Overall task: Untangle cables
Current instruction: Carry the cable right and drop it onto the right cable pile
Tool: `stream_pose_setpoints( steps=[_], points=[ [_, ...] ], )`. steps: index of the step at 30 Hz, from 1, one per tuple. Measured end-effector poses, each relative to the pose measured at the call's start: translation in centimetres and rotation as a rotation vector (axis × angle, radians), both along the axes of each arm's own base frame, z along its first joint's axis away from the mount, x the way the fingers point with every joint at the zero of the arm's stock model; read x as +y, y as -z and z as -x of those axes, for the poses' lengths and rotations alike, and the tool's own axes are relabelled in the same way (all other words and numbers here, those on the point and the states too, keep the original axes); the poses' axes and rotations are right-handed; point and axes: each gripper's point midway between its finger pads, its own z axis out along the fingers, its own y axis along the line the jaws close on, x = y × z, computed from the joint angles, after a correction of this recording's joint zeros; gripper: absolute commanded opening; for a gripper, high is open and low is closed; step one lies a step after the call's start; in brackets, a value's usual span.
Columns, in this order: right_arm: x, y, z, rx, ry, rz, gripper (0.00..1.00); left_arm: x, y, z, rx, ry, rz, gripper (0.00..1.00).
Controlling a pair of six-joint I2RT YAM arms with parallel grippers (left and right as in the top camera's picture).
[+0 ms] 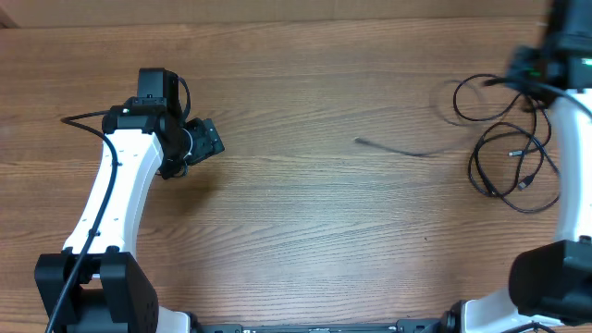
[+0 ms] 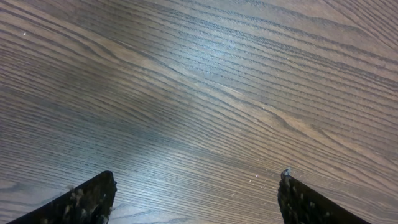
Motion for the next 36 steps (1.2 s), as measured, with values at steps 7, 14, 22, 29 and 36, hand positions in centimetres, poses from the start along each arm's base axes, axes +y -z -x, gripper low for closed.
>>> stream_pose_setpoints(
  steps=[7, 14, 22, 29, 36],
  points=[
    [-8.9, -0.2, 3.8, -0.054, 0.301, -0.046, 0.04, 0.0, 0.0, 0.0, 0.000, 0.000, 0.000, 0.83],
    [-9.1, -0.1, 3.5, -0.107, 0.289, -0.148, 0.10, 0.0, 0.0, 0.0, 0.000, 0.000, 0.000, 0.83],
    [-5.5, 1.6, 3.7, -0.011, 0.206, -0.218, 0.75, 0.0, 0.0, 0.0, 0.000, 0.000, 0.000, 0.88],
    [-1.7, 2.6, 2.7, 0.047, -0.012, -0.280, 0.98, -0.1, -0.4, -1.2, -0.056, 0.058, -0.014, 0.99],
    [7.0, 2.8, 1.2, 0.098, -0.395, -0.304, 1.00, -2.1, -1.1, -2.5, -0.143, 0.251, -0.042, 1.00]
  ],
)
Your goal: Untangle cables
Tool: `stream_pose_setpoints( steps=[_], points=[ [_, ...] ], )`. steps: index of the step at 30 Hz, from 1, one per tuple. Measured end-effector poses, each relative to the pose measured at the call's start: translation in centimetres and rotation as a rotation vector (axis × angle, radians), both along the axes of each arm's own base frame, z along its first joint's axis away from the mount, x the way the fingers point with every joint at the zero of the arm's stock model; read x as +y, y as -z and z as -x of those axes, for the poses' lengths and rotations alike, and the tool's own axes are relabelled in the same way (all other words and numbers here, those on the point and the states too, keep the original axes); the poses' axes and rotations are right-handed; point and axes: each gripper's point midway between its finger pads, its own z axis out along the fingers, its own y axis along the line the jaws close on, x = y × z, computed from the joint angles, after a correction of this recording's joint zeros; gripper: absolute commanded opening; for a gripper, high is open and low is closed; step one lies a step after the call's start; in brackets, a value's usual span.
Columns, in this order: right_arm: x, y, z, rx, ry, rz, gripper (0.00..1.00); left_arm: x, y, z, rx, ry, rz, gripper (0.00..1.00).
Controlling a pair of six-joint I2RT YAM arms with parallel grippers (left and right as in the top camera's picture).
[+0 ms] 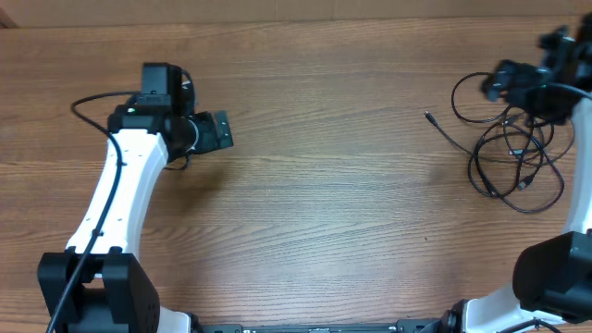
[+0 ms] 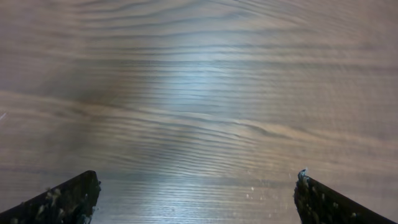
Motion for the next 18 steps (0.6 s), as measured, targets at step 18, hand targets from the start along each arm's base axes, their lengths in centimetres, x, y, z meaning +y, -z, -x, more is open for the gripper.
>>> stream_pose_setpoints(
  steps=[18],
  points=[
    [10.2, 1.2, 2.3, 0.133, -0.197, -0.048, 1.00, -0.6, 0.4, 9.9, 0.385, 0.160, -0.180, 1.00]
  ],
)
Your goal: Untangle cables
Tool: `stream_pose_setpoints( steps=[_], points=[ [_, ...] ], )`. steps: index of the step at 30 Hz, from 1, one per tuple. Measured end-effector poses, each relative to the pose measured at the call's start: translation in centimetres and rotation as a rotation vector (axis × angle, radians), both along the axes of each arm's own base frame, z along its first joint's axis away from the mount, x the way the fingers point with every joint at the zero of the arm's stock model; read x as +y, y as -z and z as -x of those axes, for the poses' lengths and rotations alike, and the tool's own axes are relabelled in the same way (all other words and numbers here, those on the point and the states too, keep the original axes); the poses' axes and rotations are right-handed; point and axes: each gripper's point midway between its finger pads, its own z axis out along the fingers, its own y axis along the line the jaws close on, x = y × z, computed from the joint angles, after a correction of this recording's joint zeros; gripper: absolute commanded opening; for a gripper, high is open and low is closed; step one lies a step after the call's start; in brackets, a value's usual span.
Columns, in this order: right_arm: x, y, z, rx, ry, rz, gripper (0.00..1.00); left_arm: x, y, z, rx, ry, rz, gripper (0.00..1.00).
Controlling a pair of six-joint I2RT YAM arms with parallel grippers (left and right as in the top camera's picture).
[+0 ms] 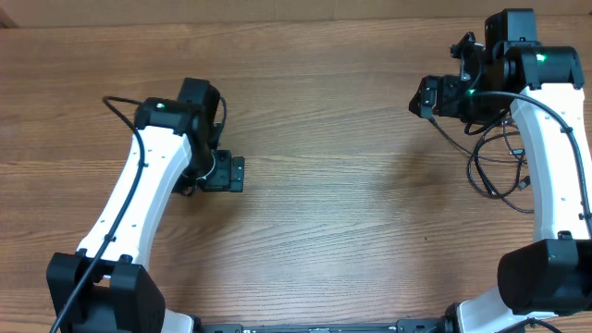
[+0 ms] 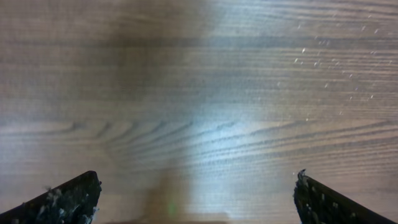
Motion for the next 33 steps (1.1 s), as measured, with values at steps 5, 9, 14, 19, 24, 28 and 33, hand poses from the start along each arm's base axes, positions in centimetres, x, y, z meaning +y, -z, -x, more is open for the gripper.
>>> stream_pose_setpoints(
  steps=[5, 9, 14, 19, 24, 28, 33],
  points=[
    [-0.4, 2.1, 0.7, 0.031, 0.034, 0.014, 1.00, -0.1, -0.9, 0.3, -0.022, -0.012, 0.018, 1.00],
    [-0.6, 3.7, 2.0, 0.009, 0.051, 0.019, 1.00, -0.2, -3.6, -0.3, -0.177, -0.019, 0.048, 1.00],
    [-0.6, 3.4, 4.4, -0.121, 0.066, 0.019, 1.00, 0.0, -8.3, 0.3, -0.431, -0.014, 0.078, 0.99],
    [-0.6, 1.5, 6.7, -0.284, 0.087, 0.010, 1.00, 0.0, -12.2, 2.3, -0.707, 0.009, 0.112, 0.99],
    [-0.5, -0.4, 9.0, -0.395, 0.091, 0.006, 1.00, 1.0, -14.3, 5.8, -0.909, -0.006, 0.134, 1.00],
    [-0.5, -2.6, 9.8, -0.479, 0.094, 0.003, 1.00, 1.8, -15.4, 7.5, -0.994, -0.024, 0.130, 0.99],
    [-0.5, -2.6, 9.8, -0.477, 0.094, 0.003, 1.00, 2.1, -14.6, 8.2, -0.961, -0.030, 0.116, 1.00]
  ],
)
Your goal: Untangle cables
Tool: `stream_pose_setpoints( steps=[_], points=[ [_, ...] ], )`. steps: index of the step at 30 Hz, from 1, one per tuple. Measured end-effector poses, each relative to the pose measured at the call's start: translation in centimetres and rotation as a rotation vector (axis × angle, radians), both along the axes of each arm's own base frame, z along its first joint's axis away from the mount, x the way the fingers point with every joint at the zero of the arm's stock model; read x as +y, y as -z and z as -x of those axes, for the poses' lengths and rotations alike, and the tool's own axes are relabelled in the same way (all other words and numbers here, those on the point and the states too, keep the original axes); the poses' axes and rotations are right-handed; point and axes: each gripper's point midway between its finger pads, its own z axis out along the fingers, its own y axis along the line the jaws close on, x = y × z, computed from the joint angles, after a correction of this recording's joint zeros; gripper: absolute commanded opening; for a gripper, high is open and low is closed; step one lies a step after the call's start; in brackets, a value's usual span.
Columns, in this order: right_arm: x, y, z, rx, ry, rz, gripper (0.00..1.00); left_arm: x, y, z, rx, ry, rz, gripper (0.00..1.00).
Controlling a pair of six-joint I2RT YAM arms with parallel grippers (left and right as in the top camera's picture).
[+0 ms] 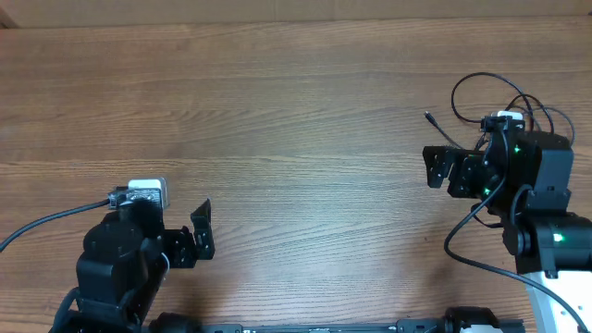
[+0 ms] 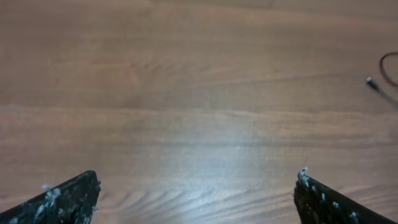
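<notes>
A tangle of thin black cables (image 1: 504, 96) lies at the table's back right, its nearer loops hidden under my right arm. One loose plug end (image 1: 430, 117) pokes out to the left; it also shows in the left wrist view as the plug end (image 2: 371, 83). My right gripper (image 1: 447, 171) hovers just in front of that end, looking open and empty. Near the front left edge my left gripper (image 1: 191, 239) is far from the cables. Its fingers (image 2: 65, 199) stand wide open over bare wood, left gripper (image 2: 198, 200).
The brown wooden table (image 1: 296, 111) fills the view. Grey cabling from my left arm (image 1: 46, 225) trails off the front left edge. Both arm bases sit at the front edge.
Both arms have drawn back toward the front edge. My left gripper was at the middle left and is now at the front left. My right gripper has left the cable pile.
At first one cable end lay stretched toward the table's middle, my right arm at the back right corner. By the second moment that end lay close to the pile. Then my right gripper hung over the pile. Now both arms are pulled back, grippers empty.
</notes>
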Motion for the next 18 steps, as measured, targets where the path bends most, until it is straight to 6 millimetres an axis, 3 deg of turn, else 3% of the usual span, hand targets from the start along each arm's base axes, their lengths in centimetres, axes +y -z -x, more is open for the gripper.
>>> stream_pose_setpoints(
  steps=[9, 18],
  points=[
    [0.0, 1.7, -0.6, 0.064, 0.000, -0.001, 1.00, 0.4, 2.0, 1.5, 0.100, -0.007, -0.023, 1.00],
    [0.0, 4.0, -1.4, 0.147, 0.000, -0.004, 1.00, 0.5, 2.4, 1.9, 0.122, -0.013, -0.021, 1.00]
  ],
)
